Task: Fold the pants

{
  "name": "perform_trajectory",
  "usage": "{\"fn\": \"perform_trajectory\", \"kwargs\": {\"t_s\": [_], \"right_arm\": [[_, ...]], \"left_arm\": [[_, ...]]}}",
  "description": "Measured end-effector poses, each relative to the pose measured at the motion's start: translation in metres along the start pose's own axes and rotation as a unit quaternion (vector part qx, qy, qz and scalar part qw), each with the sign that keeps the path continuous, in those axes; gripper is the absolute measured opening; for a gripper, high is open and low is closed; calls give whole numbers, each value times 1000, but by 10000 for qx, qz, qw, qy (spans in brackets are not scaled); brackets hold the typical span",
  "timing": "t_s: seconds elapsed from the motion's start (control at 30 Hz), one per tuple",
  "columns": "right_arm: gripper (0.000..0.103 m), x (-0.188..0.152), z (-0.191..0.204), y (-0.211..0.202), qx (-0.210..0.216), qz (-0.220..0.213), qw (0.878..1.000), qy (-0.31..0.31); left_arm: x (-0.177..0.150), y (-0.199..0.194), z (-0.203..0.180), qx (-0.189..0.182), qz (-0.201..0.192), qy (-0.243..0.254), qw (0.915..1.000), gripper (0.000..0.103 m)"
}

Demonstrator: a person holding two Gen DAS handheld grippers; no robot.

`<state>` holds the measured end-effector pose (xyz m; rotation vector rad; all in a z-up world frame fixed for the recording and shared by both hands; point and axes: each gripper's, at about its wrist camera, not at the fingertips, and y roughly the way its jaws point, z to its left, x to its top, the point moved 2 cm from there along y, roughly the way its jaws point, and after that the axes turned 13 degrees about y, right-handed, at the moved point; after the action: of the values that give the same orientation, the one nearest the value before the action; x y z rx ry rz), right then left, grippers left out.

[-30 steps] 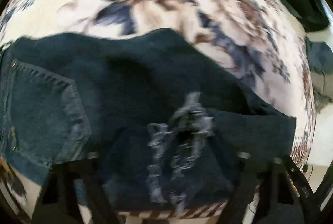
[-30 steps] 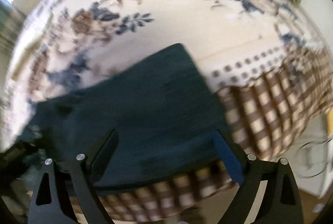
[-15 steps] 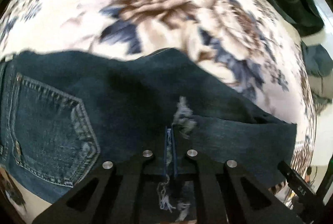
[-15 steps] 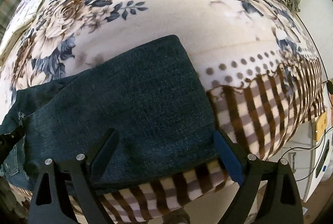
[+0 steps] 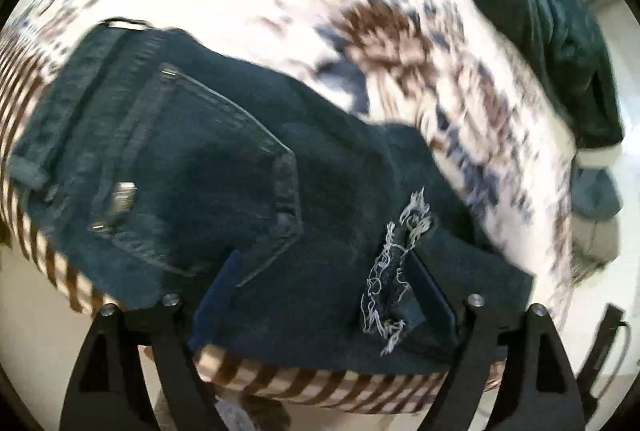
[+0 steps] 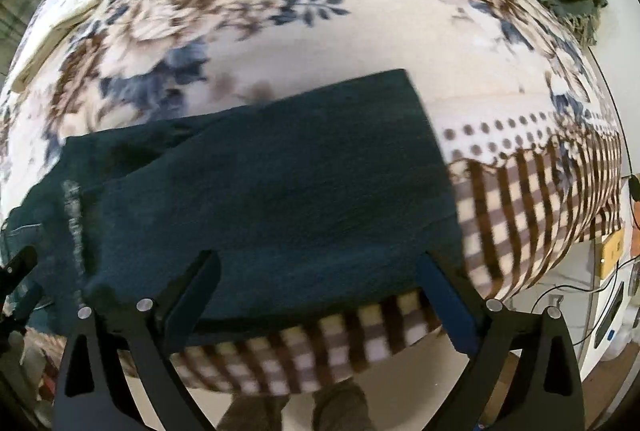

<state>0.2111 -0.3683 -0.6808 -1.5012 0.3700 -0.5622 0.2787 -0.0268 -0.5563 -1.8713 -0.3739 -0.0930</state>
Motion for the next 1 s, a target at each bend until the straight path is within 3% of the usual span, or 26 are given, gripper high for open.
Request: {"fn": "perform_trajectory", "kwargs": {"t_s": [0.13, 0.3, 0.43, 0.6, 0.73, 0.77, 0.83, 0.87, 0.9, 1.0], "right_arm": [[101, -12, 24, -7, 85, 24, 9999, -102], [101, -27, 56, -2, 66, 97, 9996, -262], [101, -32, 76, 7, 22, 208, 9994, -279], [101, -30, 94, 13, -83, 161, 9992, -364], [101, -27, 99, 16, -89, 197, 9994, -272], [101, -26, 100, 16, -101, 195, 9994, -266], [101, -25, 100, 16, -109, 171, 9995, -249], [101, -25, 100, 17, -91, 167, 9995, -236], [101, -25, 98, 17, -79, 163, 9996, -221], [101, -26, 90, 17, 10, 156, 9997, -190]], "left_arm": [[-12, -40, 51, -292, -447, -888, 9946, 89], [-30, -48, 130, -363, -759, -2042, 9753, 89], [-38, -25, 174, -466, -968, -2856, 9523, 88], [-25, 7, 192, -1106, -1226, -3211, 9325, 88], [-13, 24, 200, -1202, -1384, -3390, 9228, 88], [-14, 23, 202, -1213, -1432, -3449, 9197, 86], [-16, 18, 202, -1122, -1575, -3561, 9142, 64], [-18, 14, 201, -1069, -1621, -3519, 9157, 43], [-17, 8, 197, -1021, -1698, -3415, 9188, 33], [-11, -15, 178, -746, -1934, -2948, 9328, 26]]}}
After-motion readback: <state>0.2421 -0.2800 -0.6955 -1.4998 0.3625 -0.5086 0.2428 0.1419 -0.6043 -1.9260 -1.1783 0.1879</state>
